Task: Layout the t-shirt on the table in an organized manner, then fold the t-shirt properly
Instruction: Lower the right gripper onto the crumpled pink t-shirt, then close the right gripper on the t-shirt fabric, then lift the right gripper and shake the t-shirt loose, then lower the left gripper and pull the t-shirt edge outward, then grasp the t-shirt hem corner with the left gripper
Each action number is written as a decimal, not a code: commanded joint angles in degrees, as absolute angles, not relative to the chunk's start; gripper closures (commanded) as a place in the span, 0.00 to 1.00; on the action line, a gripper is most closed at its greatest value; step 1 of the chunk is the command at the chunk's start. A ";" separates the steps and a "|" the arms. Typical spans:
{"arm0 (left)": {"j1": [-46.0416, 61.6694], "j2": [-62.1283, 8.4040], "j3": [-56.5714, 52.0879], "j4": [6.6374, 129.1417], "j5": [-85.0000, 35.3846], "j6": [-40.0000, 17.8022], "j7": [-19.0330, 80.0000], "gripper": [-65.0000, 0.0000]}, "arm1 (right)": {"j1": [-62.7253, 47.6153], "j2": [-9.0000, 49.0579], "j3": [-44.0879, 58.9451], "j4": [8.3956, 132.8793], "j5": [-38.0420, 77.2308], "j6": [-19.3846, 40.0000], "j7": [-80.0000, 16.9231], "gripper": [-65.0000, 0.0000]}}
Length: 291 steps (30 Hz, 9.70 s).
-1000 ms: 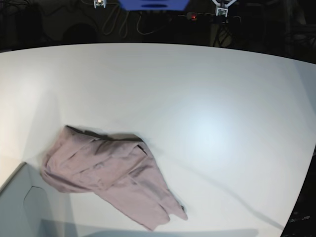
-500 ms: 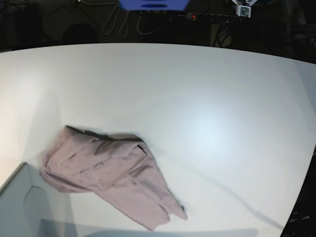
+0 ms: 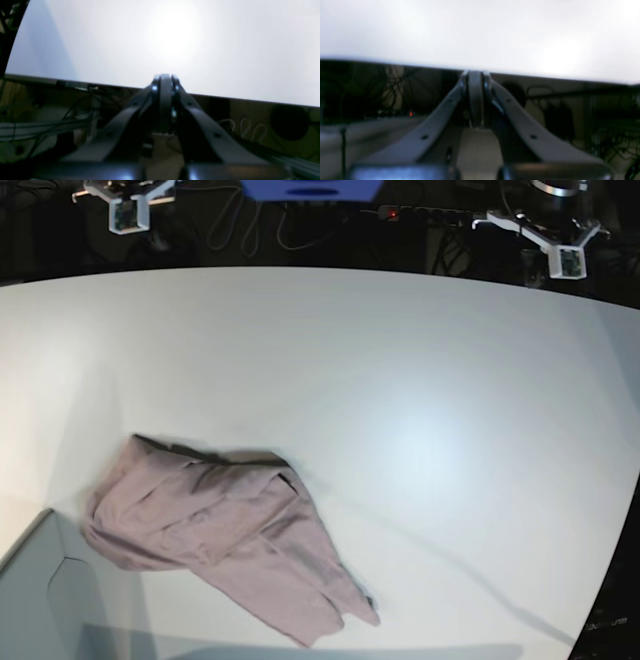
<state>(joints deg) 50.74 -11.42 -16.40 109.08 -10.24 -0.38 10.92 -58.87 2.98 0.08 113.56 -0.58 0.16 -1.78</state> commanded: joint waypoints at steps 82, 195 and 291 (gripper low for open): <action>22.11 -1.71 -31.60 107.03 -10.07 -17.45 32.92 0.33 | 27.03 -1.45 -25.45 46.81 -0.40 0.04 -13.41 0.50; 15.08 -3.12 -31.52 100.97 -10.24 -17.45 32.92 0.33 | -0.22 2.24 -11.38 92.09 -0.04 -7.16 -17.71 1.00; 9.10 -1.01 14.90 87.60 -10.24 -9.45 20.62 0.53 | -29.05 2.24 9.27 100.53 -0.13 -6.99 -2.15 1.00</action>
<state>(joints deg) 9.61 -1.19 15.11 86.78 -10.20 -9.67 21.54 -28.75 2.04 9.08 99.63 0.08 -6.83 -3.75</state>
